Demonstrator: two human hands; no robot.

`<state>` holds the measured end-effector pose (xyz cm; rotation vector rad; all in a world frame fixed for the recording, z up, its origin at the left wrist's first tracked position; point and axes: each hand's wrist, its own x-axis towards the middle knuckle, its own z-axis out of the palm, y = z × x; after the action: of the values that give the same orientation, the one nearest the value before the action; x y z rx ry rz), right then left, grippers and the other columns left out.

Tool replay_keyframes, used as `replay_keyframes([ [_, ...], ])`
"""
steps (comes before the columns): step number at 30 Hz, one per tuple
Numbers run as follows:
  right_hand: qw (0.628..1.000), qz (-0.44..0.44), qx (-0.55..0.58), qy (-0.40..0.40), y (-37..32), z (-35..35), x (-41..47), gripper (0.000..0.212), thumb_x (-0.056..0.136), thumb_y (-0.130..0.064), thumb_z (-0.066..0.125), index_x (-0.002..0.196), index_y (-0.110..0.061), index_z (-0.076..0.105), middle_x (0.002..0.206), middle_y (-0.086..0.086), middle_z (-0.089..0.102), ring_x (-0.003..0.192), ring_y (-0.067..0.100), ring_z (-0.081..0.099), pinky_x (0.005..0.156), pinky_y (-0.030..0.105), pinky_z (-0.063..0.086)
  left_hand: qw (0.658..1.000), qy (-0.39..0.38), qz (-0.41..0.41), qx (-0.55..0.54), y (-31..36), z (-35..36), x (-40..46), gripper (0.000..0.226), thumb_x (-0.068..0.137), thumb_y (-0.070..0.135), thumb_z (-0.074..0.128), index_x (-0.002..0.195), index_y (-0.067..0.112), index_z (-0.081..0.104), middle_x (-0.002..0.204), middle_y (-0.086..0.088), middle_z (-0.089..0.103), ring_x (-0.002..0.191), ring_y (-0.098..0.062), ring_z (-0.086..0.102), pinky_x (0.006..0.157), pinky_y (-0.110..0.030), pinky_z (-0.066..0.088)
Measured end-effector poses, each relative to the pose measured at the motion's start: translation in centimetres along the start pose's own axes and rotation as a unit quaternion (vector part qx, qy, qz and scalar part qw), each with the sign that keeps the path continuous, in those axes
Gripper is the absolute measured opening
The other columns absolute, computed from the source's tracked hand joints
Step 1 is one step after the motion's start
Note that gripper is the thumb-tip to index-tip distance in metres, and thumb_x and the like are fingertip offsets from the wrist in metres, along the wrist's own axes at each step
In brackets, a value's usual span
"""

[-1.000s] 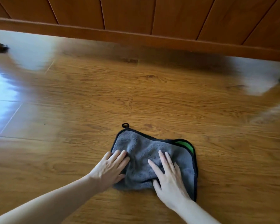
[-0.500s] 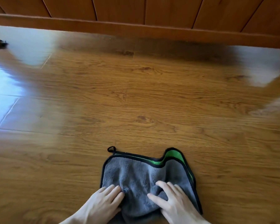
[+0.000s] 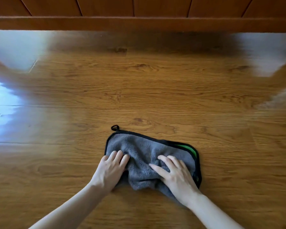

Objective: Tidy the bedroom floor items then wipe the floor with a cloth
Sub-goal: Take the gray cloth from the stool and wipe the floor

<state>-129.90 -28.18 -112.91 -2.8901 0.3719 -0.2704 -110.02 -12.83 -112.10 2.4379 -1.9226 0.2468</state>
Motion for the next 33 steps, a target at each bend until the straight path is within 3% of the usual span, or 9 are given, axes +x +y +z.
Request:
replay_keyframes([
  [4,1.0,0.011,-0.001,0.026,1.8,0.7,2.9,0.057,0.066,-0.02,0.082,0.118,-0.025,0.059,0.115,0.007,0.058,0.105,0.026,0.047,0.074,0.039,0.053,0.999,-0.022,-0.035,0.007,-0.8,0.5,4.3,0.056,0.051,0.013,0.076,0.097,0.011,0.045,0.079,-0.005,0.059,0.066,-0.023,0.058,0.047,-0.031,0.045],
  [11,0.994,0.052,-0.017,0.091,5.3,1.2,9.0,0.051,0.066,-0.018,0.082,0.113,-0.022,0.062,0.11,0.006,0.056,0.097,0.025,0.049,0.07,0.04,0.052,0.995,-0.036,-0.088,0.036,-3.0,2.1,11.7,0.061,0.051,0.014,0.081,0.095,0.014,0.039,0.079,-0.004,0.056,0.067,-0.021,0.057,0.047,-0.027,0.042],
  [17,0.989,0.087,-0.018,0.12,8.6,1.2,14.8,0.047,0.068,-0.017,0.081,0.112,-0.019,0.066,0.102,0.006,0.058,0.086,0.028,0.057,0.066,0.04,0.05,0.991,-0.042,-0.109,0.066,-4.9,3.6,17.8,0.05,0.06,0.016,0.069,0.098,0.015,0.037,0.082,-0.002,0.056,0.07,-0.018,0.057,0.048,-0.028,0.04],
  [19,0.987,0.099,-0.014,0.122,9.7,1.2,16.6,0.045,0.069,-0.016,0.08,0.112,-0.018,0.066,0.099,0.006,0.058,0.085,0.029,0.058,0.066,0.04,0.049,0.989,-0.049,-0.122,0.068,-5.2,3.5,19.7,0.043,0.063,0.014,0.065,0.1,0.013,0.043,0.085,-0.005,0.057,0.073,-0.021,0.058,0.051,-0.03,0.043],
  [22,0.986,0.11,-0.014,0.126,11.3,1.4,19.1,0.042,0.073,-0.015,0.076,0.114,-0.017,0.066,0.099,0.006,0.057,0.084,0.03,0.057,0.066,0.04,0.048,0.979,-0.102,-0.164,0.068,-5.5,3.4,22.2,0.034,0.088,0.013,0.038,0.122,0.013,0.038,0.116,-0.006,0.047,0.106,-0.023,0.05,0.076,-0.032,0.043],
  [25,0.983,0.128,-0.023,0.131,12.6,1.5,21.4,0.04,0.075,-0.013,0.074,0.114,-0.016,0.066,0.103,0.008,0.058,0.089,0.032,0.057,0.069,0.042,0.047,0.978,-0.079,-0.182,0.065,-6.1,3.9,24.3,0.03,0.093,0.013,0.027,0.122,0.013,0.032,0.121,-0.007,0.041,0.112,-0.024,0.043,0.081,-0.033,0.038],
  [29,0.979,0.148,-0.032,0.139,14.0,1.5,23.9,0.036,0.079,-0.012,0.068,0.115,-0.017,0.065,0.108,0.008,0.059,0.096,0.032,0.055,0.073,0.043,0.044,0.983,0.041,-0.167,0.064,-7.1,5.7,26.1,0.019,0.079,0.016,0.027,0.095,0.014,0.036,0.092,-0.009,0.052,0.083,-0.026,0.049,0.063,-0.034,0.04],
  [33,0.976,0.167,-0.043,0.134,15.1,1.4,25.9,0.036,0.084,-0.008,0.062,0.119,-0.017,0.063,0.118,0.008,0.059,0.107,0.032,0.053,0.083,0.045,0.04,0.978,0.073,-0.194,0.019,-7.6,6.1,27.8,0.026,0.08,0.017,0.027,0.098,0.01,0.044,0.095,-0.013,0.056,0.085,-0.03,0.054,0.068,-0.036,0.044],
])
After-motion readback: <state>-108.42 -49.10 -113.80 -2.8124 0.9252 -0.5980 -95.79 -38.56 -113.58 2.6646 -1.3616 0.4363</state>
